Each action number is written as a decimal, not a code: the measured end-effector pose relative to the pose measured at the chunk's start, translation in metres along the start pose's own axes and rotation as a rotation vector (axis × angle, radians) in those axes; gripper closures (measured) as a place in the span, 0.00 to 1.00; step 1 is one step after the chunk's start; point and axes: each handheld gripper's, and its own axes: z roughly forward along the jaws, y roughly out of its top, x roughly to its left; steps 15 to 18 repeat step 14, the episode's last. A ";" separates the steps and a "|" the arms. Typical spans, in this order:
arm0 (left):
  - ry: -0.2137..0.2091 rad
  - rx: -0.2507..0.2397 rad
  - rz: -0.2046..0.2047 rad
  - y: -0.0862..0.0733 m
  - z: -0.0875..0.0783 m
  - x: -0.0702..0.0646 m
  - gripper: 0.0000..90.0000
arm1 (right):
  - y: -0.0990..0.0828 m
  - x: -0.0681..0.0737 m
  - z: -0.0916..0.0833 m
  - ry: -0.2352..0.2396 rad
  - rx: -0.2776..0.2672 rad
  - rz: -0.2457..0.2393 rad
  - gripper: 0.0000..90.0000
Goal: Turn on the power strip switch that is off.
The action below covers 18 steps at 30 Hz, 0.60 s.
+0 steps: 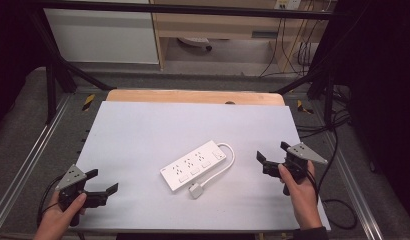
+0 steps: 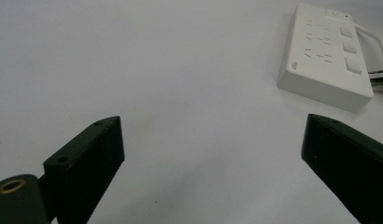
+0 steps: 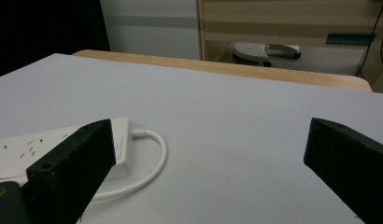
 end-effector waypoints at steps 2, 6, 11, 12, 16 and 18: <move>0.000 0.000 0.000 0.000 0.000 0.000 0.07 | -0.004 -0.004 -0.003 -0.009 0.004 0.003 0.03; 0.000 0.001 0.000 0.000 0.000 0.000 0.07 | -0.016 -0.012 -0.005 -0.019 0.036 0.015 0.04; 0.000 0.000 0.000 0.000 0.000 0.000 0.07 | -0.035 -0.019 -0.001 -0.031 0.118 0.016 0.04; 0.000 0.000 0.001 0.000 0.000 -0.001 0.07 | -0.038 -0.020 0.001 -0.031 0.133 0.023 0.04; -0.001 -0.001 0.001 0.000 0.000 -0.001 0.07 | -0.042 -0.021 0.005 -0.031 0.171 0.026 0.04; -0.001 -0.001 0.001 0.000 0.000 -0.001 0.07 | -0.042 -0.021 0.005 -0.031 0.171 0.026 0.04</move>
